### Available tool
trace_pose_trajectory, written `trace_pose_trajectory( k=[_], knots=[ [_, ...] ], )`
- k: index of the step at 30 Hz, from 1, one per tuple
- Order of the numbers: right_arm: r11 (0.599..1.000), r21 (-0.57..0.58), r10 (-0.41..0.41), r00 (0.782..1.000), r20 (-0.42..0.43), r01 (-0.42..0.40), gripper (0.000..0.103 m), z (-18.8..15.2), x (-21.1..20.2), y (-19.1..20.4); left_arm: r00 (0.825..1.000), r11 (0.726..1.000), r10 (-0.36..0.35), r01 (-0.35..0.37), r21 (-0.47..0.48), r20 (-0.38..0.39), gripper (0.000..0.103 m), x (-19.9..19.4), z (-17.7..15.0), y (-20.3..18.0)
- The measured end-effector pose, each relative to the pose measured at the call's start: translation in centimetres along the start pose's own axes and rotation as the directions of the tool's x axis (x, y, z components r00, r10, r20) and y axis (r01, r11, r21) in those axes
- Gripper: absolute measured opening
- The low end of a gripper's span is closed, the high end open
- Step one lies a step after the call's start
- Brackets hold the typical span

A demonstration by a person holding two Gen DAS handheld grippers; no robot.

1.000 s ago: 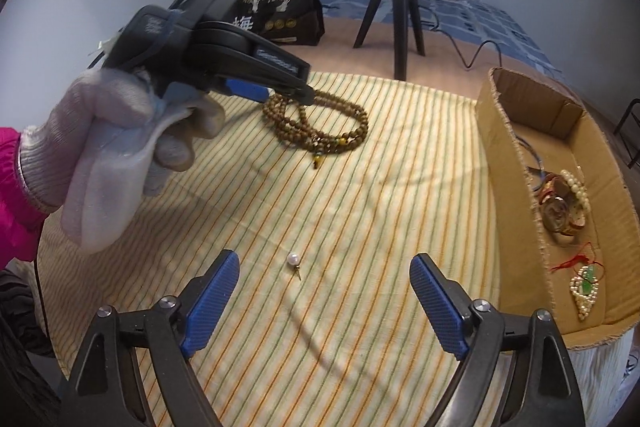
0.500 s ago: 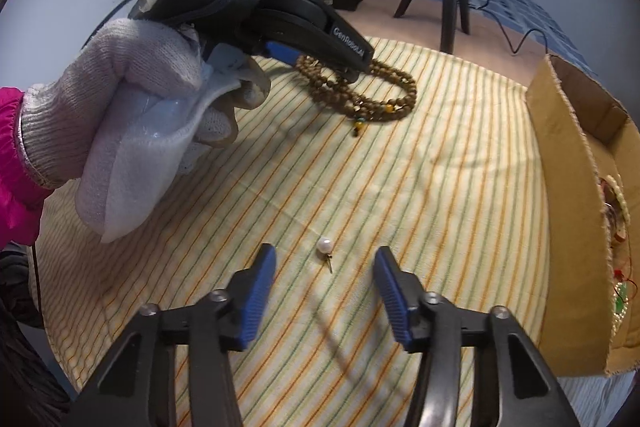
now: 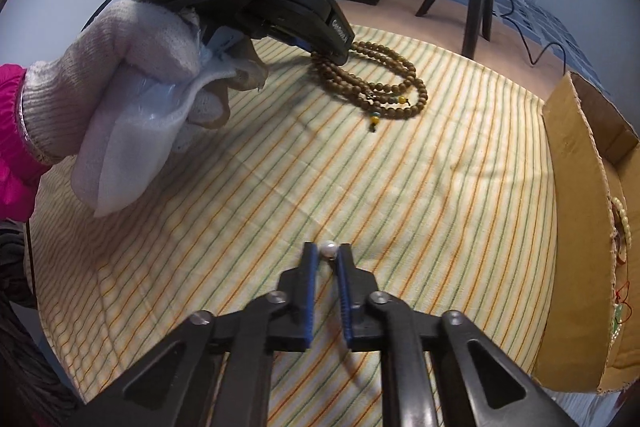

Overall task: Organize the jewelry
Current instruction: 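Grasp the brown bead mala with the left gripper while the right gripper grasps the pearl earring, then carry the mala in the left gripper while the right gripper carries the earring over the box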

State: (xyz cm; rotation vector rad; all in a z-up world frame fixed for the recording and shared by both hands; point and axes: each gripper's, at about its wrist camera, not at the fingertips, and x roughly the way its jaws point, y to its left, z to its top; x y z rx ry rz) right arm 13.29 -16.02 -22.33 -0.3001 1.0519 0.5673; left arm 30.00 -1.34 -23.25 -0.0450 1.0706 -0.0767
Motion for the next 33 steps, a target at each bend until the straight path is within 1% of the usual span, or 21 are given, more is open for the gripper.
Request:
trace_pose_trajectory(
  k=[4, 11, 15, 21, 26, 33],
  knots=[
    [1.000, 0.002, 0.015, 1.000, 0.003, -0.015, 0.006, 0.0, -0.1, -0.1, 1.000, 1.000, -0.005, 0.005, -0.007, 0.003, 0.011, -0.9, -0.2, 0.7],
    [1.000, 0.023, 0.021, 0.999, 0.025, -0.021, 0.006, 0.2, -0.8, -0.9, 0.999, 1.000, -0.015, 0.016, -0.021, 0.036, 0.011, -3.3, 0.0, 2.0],
    [0.999, 0.034, 0.020, 0.999, 0.050, -0.021, 0.006, 0.5, -1.8, -1.1, 0.997, 0.998, -0.039, 0.042, -0.036, 0.064, 0.011, -5.3, 0.1, 2.7],
    [0.999, 0.045, 0.014, 0.996, 0.092, -0.019, 0.006, 0.9, -3.6, -1.3, 0.991, 0.997, -0.073, 0.076, -0.025, 0.111, 0.010, -7.8, 0.4, 2.2],
    [0.998, 0.070, 0.001, 0.991, 0.131, -0.010, 0.006, 1.5, -5.0, -2.3, 0.982, 0.992, -0.114, 0.121, -0.039, 0.152, 0.010, -10.3, 0.5, 2.0],
    [0.994, 0.110, -0.034, 0.983, 0.182, 0.014, 0.006, 1.9, -7.3, -4.2, 0.960, 0.987, -0.155, 0.163, -0.012, 0.232, 0.010, -14.0, 1.4, 0.3]
  ],
)
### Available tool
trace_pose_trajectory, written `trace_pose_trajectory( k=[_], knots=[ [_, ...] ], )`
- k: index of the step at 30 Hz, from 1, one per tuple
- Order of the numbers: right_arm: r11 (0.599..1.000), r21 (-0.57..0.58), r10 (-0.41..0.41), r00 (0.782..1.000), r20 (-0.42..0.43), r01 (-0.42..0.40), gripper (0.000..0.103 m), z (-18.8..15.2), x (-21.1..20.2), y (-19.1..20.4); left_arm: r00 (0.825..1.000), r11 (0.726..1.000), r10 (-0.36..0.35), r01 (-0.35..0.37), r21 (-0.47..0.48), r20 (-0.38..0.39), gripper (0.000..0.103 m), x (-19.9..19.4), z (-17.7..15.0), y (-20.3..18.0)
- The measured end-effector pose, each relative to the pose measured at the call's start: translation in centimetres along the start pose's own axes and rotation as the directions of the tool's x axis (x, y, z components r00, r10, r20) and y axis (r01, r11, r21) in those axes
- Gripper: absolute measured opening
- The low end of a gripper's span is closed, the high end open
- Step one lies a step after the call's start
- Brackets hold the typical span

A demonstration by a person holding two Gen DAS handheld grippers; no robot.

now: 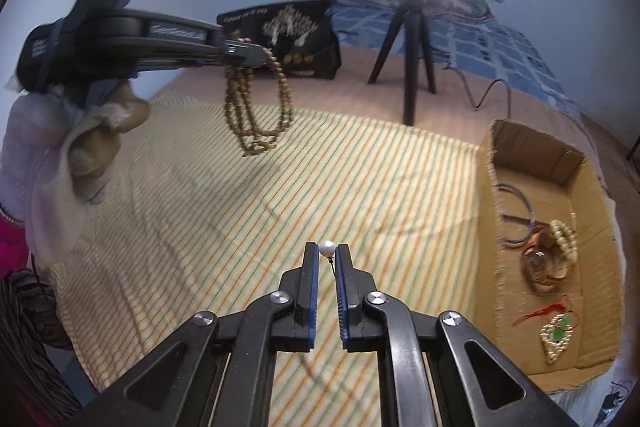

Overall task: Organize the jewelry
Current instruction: 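Carry the mala in the left gripper while the right gripper carries the earring over the box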

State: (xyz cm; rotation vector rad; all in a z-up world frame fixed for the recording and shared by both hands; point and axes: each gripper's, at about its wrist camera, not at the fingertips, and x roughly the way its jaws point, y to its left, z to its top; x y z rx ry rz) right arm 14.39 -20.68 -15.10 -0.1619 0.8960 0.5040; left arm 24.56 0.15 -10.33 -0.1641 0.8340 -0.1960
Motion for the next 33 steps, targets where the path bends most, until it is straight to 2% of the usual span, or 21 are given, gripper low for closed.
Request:
trace_pose_trajectory(
  k=[6, 17, 25, 33],
  knots=[
    [0.999, 0.025, -0.041, 0.998, 0.042, 0.040, 0.006, 0.7, -2.2, -2.3, 0.997, 0.998, -0.064, 0.063, 0.016, 0.039, 0.010, -1.8, 0.9, -2.2],
    [0.977, 0.180, -0.136, 0.985, 0.110, 0.115, 0.006, 0.6, -6.5, -8.6, 0.980, 0.979, -0.183, 0.175, 0.108, 0.074, 0.010, -3.7, 1.7, -8.7],
    [0.954, 0.247, -0.201, 0.973, 0.116, 0.168, 0.006, -0.3, -8.6, -12.1, 0.967, 0.961, -0.244, 0.230, 0.152, 0.080, 0.010, -2.8, 2.8, -13.3],
    [0.942, 0.282, -0.221, 0.969, 0.111, 0.183, 0.006, -1.4, -9.8, -14.3, 0.958, 0.949, -0.279, 0.263, 0.173, 0.070, 0.010, -0.6, 3.5, -16.8]
  ],
)
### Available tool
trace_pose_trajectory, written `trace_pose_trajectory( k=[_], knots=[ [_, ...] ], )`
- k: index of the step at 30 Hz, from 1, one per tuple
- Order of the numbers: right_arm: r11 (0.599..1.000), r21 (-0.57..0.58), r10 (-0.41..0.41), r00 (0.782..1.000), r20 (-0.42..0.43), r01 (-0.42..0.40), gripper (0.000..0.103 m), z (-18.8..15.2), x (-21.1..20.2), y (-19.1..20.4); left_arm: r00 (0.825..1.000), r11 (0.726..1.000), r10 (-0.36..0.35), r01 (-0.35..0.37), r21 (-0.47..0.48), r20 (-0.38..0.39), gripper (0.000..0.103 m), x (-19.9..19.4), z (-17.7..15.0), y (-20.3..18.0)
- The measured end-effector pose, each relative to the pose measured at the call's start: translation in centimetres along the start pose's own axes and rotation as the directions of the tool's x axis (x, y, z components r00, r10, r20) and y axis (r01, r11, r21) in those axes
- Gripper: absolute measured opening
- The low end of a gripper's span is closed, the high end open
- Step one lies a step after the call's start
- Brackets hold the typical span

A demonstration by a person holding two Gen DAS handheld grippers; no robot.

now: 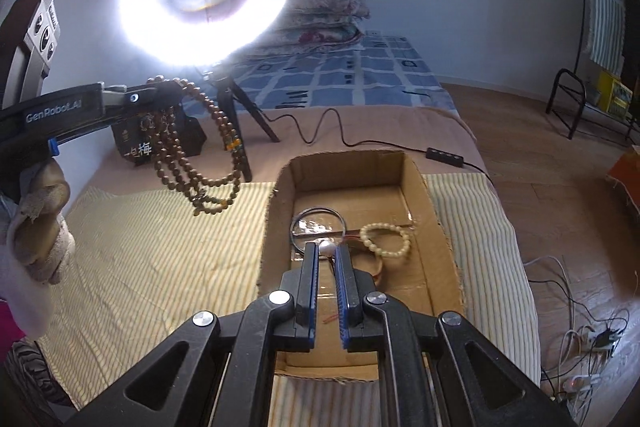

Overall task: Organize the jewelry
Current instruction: 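Carry the mala in the left gripper while the right gripper carries the earring over the box, then open the left gripper dropping the mala in the box while the right gripper releases the earring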

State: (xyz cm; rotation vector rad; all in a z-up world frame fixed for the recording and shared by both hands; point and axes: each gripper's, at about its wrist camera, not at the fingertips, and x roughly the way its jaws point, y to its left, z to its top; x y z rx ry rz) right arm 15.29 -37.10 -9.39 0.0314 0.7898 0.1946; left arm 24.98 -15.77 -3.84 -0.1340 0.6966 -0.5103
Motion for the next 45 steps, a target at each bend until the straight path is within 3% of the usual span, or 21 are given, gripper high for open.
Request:
trace_pose_trajectory(
  k=[9, 19, 29, 36, 38, 40, 41, 43, 44, 45],
  knots=[
    [0.999, 0.031, -0.018, 0.999, -0.030, 0.019, 0.006, -0.4, 0.5, -1.6, 1.000, 0.999, -0.003, 0.004, 0.046, -0.020, 0.010, 4.0, 0.5, -3.0],
    [0.999, 0.048, -0.023, 0.998, -0.055, 0.025, 0.006, -0.6, 1.1, -2.0, 0.997, 0.993, 0.053, -0.047, 0.106, -0.053, 0.010, 7.7, 0.0, -4.7],
    [0.999, 0.053, -0.010, 0.998, -0.063, 0.013, 0.007, -0.7, 1.7, -2.0, 0.994, 0.991, 0.071, -0.061, 0.123, -0.079, 0.010, 8.7, -0.4, -5.3],
    [0.999, 0.036, -0.008, 0.998, -0.063, 0.010, 0.028, -0.8, 1.8, -1.5, 0.994, 0.991, 0.063, -0.051, 0.126, -0.091, 0.010, 8.9, -0.4, -5.6],
    [0.999, 0.033, -0.020, 0.998, -0.062, 0.022, 0.039, -0.8, 1.8, -1.4, 0.994, 0.990, 0.060, -0.047, 0.130, -0.094, 0.010, 8.9, -0.4, -5.7],
    [0.999, 0.033, -0.038, 0.997, -0.065, 0.040, 0.066, -0.8, 1.9, -1.3, 0.993, 0.989, 0.066, -0.053, 0.139, -0.093, 0.011, 9.0, -0.4, -5.9],
    [0.998, 0.030, -0.049, 0.997, -0.064, 0.051, 0.070, -0.8, 1.9, -1.3, 0.994, 0.988, 0.068, -0.054, 0.143, -0.091, 0.011, 9.0, -0.4, -5.9],
    [0.998, 0.020, -0.064, 0.996, -0.063, 0.065, 0.074, -0.8, 1.9, -1.1, 0.994, 0.987, 0.072, -0.059, 0.149, -0.084, 0.026, 8.9, -0.5, -6.0],
    [0.998, 0.015, -0.068, 0.996, -0.065, 0.069, 0.075, -0.8, 1.9, -1.0, 0.995, 0.987, 0.071, -0.060, 0.148, -0.076, 0.045, 8.8, -0.4, -6.0],
    [0.997, 0.014, -0.071, 0.995, -0.065, 0.072, 0.079, -0.8, 2.0, -1.0, 0.995, 0.988, 0.070, -0.060, 0.142, -0.066, 0.057, 8.6, -0.4, -5.9]
  ],
)
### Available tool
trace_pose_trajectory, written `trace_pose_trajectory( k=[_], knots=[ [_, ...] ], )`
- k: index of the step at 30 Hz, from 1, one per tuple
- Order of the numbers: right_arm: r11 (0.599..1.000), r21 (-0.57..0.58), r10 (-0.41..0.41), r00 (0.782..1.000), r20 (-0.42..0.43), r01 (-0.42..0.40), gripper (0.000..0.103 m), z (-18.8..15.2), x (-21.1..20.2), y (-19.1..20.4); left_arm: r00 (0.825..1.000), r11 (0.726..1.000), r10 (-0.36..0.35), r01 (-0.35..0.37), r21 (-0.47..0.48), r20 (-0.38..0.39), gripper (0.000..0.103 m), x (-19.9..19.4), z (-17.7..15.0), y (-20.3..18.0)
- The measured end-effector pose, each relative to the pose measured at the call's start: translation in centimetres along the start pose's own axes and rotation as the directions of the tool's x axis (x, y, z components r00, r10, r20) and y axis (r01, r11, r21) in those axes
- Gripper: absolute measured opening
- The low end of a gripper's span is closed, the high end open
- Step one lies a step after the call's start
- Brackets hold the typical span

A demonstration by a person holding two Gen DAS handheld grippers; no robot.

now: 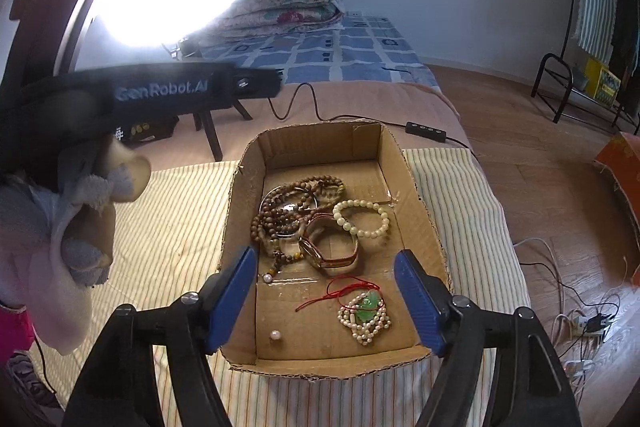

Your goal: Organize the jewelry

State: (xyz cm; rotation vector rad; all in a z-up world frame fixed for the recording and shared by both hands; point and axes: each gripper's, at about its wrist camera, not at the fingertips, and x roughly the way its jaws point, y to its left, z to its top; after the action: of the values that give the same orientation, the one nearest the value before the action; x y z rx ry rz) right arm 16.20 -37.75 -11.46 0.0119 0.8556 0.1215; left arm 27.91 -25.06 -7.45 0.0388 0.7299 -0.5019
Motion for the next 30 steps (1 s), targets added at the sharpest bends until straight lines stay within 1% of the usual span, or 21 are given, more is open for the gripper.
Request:
trace_pose_trajectory(
  k=[1, 2, 7, 15, 20, 24, 30],
  knots=[
    [1.000, -0.001, -0.007, 1.000, 0.000, 0.007, 0.083, 0.0, 0.0, 0.1, 1.000, 1.000, -0.002, 0.002, -0.005, 0.008, 0.057, -0.2, 0.0, 0.1],
    [1.000, -0.002, -0.012, 1.000, 0.001, 0.012, 0.084, 0.0, 0.0, 0.2, 1.000, 1.000, -0.001, 0.001, -0.010, 0.012, 0.057, -0.3, 0.0, 0.2],
    [1.000, -0.005, -0.023, 1.000, -0.004, 0.023, 0.087, 0.0, 0.1, 0.3, 1.000, 1.000, 0.002, -0.002, -0.011, 0.011, 0.057, -0.5, 0.2, 0.4],
    [0.999, -0.004, -0.036, 0.999, 0.000, 0.036, 0.087, 0.1, -0.2, 0.5, 1.000, 1.000, 0.010, -0.010, -0.014, 0.012, 0.057, -0.9, 0.1, 0.5],
    [0.998, 0.009, -0.057, 0.998, 0.010, 0.057, 0.087, 0.1, -1.0, 0.3, 1.000, 1.000, 0.012, -0.012, -0.009, 0.021, 0.057, -1.9, 0.1, 0.5],
    [0.997, 0.011, -0.076, 0.997, 0.024, 0.076, 0.087, 0.4, -2.0, 0.4, 0.999, 1.000, 0.017, -0.016, -0.010, 0.036, 0.057, -3.3, 0.2, 0.7],
    [0.993, -0.019, -0.112, 0.992, 0.049, 0.113, 0.087, 0.5, -3.8, 1.5, 0.997, 1.000, 0.023, -0.022, -0.013, 0.069, 0.057, -6.0, 0.4, 1.4]
  ],
)
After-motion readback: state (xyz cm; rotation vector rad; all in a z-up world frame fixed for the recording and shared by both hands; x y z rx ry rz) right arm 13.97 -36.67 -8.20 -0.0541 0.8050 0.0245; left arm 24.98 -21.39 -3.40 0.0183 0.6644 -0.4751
